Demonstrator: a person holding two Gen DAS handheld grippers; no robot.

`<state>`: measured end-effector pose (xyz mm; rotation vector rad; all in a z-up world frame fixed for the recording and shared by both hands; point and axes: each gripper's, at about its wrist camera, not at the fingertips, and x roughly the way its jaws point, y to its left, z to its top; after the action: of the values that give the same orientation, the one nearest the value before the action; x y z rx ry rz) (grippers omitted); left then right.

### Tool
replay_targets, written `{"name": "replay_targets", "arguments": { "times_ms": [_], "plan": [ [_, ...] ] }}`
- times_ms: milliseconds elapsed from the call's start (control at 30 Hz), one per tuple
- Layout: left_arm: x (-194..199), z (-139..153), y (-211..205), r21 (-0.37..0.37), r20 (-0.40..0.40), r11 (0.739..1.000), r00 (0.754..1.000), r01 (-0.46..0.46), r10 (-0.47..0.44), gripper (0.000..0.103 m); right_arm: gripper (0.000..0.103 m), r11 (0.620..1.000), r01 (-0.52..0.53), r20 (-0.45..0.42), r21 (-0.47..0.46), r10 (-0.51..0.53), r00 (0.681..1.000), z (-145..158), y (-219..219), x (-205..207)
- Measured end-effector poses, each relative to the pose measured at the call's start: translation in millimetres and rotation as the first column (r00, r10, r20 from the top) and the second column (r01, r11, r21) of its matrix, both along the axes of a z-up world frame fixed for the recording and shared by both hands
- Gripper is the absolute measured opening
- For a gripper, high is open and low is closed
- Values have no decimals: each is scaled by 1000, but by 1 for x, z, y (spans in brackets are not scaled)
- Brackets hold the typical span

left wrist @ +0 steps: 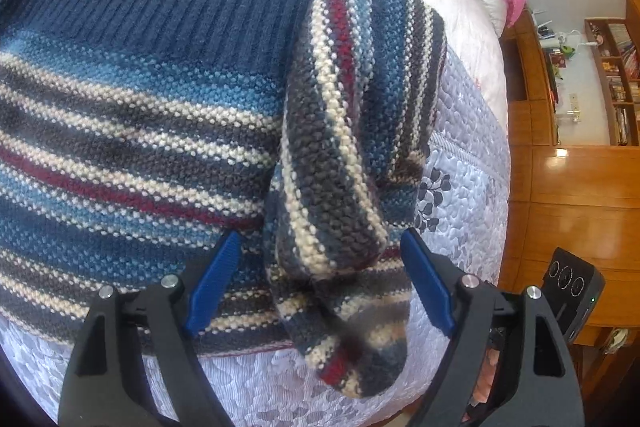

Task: Fold small clothes

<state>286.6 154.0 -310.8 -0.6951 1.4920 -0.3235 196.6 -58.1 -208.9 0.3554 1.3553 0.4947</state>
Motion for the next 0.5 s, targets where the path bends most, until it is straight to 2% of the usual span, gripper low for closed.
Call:
{"name": "replay_targets", "arguments": {
  "times_ms": [100,167,233,367,433,500],
  "plan": [
    [-1,-8,-11,-21,-22,1000,1000,-13,13,79,61,1000,-6,-7,9,6,1000,-4,-4,0],
    [-2,-12,-19,-40,-34,999,999,-22,20,66,61,1000,-7,-10,-1,7,1000,-8,-8,-3],
    [0,-15,-27,-40,-45,999,999,-31,29,60,61,1000,-3,-17,-5,3,1000,-13,-12,-7],
    [2,-12,-36,-24,-38,999,999,-40,39,33,62,1000,25,-27,1,-25,999,-20,-23,-13],
    [2,-7,-37,-16,-25,998,998,-55,55,25,62,999,33,-27,4,-33,999,-21,-26,-17],
    [1,2,-36,0,6,999,999,-54,54,23,62,999,38,-28,1,-38,999,-23,-30,-19]
  ]
}}
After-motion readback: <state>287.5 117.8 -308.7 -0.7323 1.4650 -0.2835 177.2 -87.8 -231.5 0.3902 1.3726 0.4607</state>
